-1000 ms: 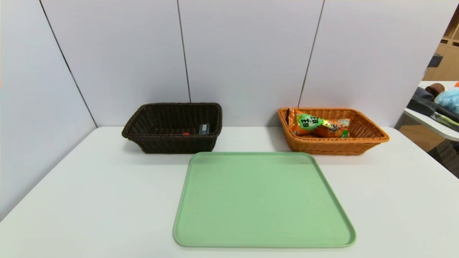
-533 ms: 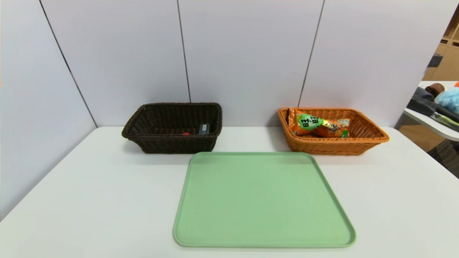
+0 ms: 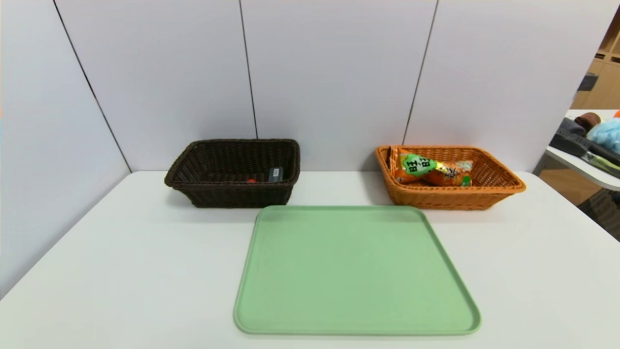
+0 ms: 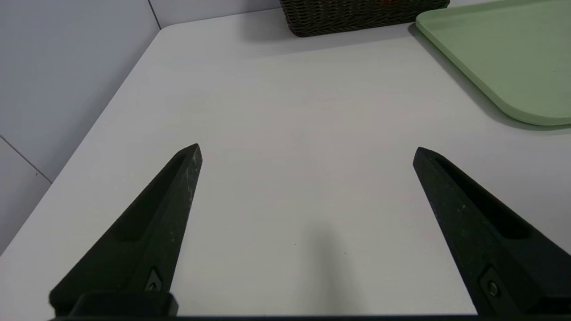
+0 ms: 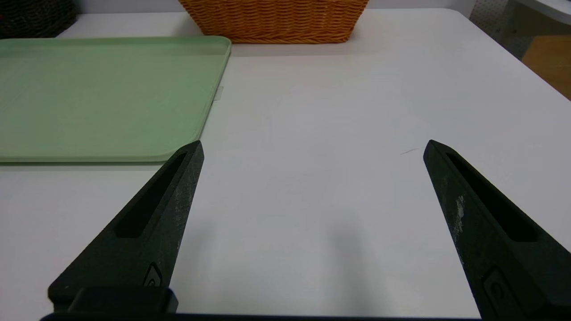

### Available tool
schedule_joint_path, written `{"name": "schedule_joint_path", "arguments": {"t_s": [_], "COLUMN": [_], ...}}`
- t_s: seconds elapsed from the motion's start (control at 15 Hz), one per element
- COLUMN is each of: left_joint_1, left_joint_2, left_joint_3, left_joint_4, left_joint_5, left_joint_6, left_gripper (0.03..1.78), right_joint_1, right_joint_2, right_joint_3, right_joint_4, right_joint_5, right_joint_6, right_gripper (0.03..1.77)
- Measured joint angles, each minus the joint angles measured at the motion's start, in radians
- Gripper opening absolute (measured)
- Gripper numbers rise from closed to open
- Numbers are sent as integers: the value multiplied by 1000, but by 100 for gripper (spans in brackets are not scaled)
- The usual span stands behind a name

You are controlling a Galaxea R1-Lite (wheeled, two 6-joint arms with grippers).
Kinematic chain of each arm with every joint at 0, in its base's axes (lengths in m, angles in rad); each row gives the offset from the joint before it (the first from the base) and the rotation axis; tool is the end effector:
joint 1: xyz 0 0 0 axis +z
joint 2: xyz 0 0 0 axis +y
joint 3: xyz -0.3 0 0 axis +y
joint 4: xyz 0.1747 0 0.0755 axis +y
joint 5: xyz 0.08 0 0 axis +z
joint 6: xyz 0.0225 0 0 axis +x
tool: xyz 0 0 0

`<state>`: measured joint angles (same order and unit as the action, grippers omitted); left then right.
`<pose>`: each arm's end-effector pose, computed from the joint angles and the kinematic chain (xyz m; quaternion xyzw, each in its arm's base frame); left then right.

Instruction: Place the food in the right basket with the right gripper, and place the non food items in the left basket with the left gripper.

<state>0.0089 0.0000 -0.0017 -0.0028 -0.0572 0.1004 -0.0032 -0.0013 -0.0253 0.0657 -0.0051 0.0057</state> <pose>-0.0230 -0.0015 0.0763 0.0502 -0.0035 -0.0240 0.9984 -0.0249 0.0000 0.0757 0.0028 0.0195 -0.0042 0.9998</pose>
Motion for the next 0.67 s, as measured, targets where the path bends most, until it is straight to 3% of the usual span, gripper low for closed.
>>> {"name": "schedule_joint_path", "arguments": {"t_s": [0.67], "left_joint_1": [0], "left_joint_2": [0], "left_joint_3": [0], "left_joint_4": [0], "left_joint_5": [0], "left_joint_6": [0], "left_gripper": [169], "right_joint_1": [0], "right_joint_2": [0], "right_joint_3": [-2], "right_joint_4": [4], "right_joint_5": [-4], "right_joint_6": [3], "right_gripper": [170]}}
